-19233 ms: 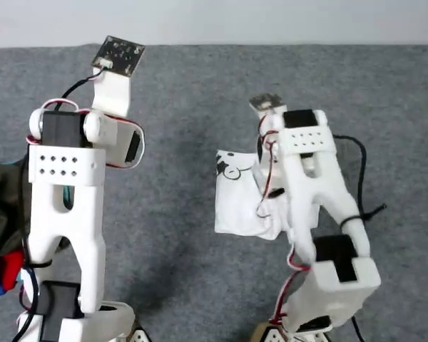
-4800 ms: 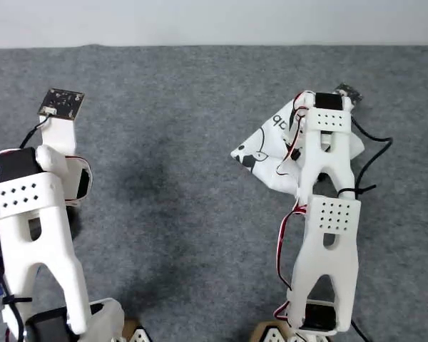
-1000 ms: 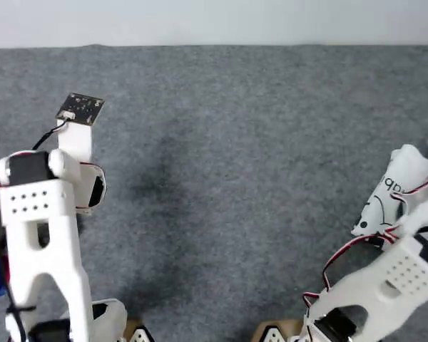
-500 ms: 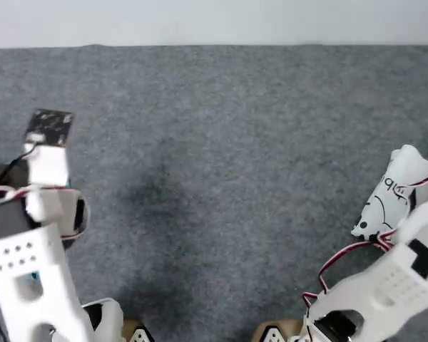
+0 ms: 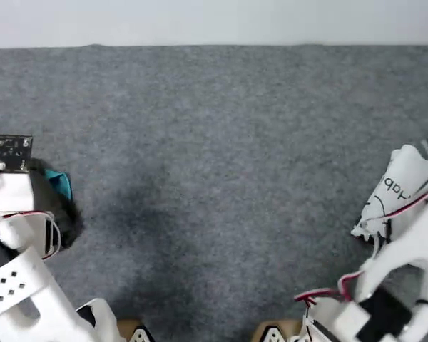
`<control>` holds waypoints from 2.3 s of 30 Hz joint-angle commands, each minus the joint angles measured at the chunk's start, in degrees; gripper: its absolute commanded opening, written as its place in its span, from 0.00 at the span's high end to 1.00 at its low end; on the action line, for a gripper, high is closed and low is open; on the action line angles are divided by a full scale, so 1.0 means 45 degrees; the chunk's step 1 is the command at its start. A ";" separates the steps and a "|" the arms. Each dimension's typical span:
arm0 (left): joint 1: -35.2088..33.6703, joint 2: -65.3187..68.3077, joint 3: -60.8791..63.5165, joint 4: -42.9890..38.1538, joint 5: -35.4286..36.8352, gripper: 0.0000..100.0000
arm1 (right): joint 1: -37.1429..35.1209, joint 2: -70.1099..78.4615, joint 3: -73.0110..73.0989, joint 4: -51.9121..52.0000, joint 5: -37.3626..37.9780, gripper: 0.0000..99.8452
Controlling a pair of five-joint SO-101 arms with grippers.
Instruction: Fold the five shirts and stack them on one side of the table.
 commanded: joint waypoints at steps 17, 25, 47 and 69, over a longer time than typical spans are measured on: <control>-0.2090 0.6388 -0.1377 -0.7267 -0.5451 0.80 | -0.0947 -0.2764 0.3829 0.0498 -0.1446 0.99; -0.2403 0.9299 -0.1338 -0.9729 -0.5568 0.84 | -0.1436 -0.2667 0.4063 0.0479 -0.2305 0.99; 0.4063 0.3849 -0.4015 -0.8068 0.0332 1.00 | -0.1416 -0.2764 0.4063 0.0537 -0.2794 0.99; 0.7951 0.5177 0.1241 -0.7248 0.1797 0.90 | -0.3819 -0.2764 0.4063 0.0537 -0.2813 0.99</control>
